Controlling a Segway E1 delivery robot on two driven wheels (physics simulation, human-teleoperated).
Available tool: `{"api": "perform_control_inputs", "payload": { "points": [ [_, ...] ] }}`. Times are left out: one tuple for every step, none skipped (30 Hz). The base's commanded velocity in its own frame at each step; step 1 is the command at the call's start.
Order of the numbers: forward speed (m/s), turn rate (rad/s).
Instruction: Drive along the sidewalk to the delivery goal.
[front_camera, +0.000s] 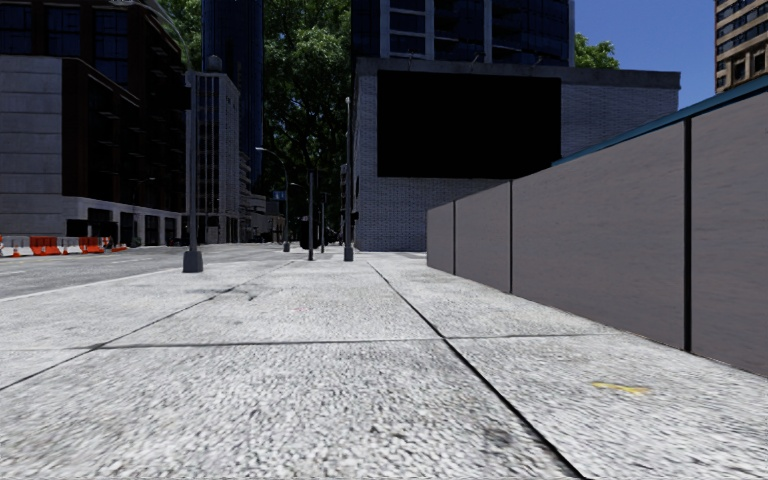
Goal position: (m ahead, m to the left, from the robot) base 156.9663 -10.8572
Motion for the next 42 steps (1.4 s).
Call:
{"api": "perform_control_inputs", "payload": {
  "points": [
    [2.0,0.0],
    [2.0,0.0],
    [2.0,0.0],
    [2.0,0.0],
    [2.0,0.0],
    [2.0,0.0],
    [2.0,0.0],
    [2.0,0.0],
    [2.0,0.0],
    [2.0,0.0],
    [2.0,0.0],
    [2.0,0.0],
    [2.0,0.0],
    [2.0,0.0],
    [2.0,0.0],
    [2.0,0.0],
    [2.0,0.0],
    [2.0,0.0],
    [2.0,0.0],
    [2.0,-0.01],
    [2.0,-0.03],
    [2.0,-0.04],
    [2.0,-0.05],
    [2.0,-0.05],
    [2.0,-0.05],
    [2.0,-0.05],
    [2.0,-0.05],
    [2.0,-0.05],
    [2.0,-0.05],
    [2.0,-0.05],
    [2.0,-0.05],
    [2.0,-0.05],
    [2.0,-0.05],
    [2.0,-0.05],
    [2.0,-0.05],
    [2.0,-0.05],
    [2.0,-0.05],
    [2.0,-0.05],
    [2.0,-0.05],
    [2.0,-0.06],
    [2.0,-0.07],
    [2.0,-0.12]
  ]
}}
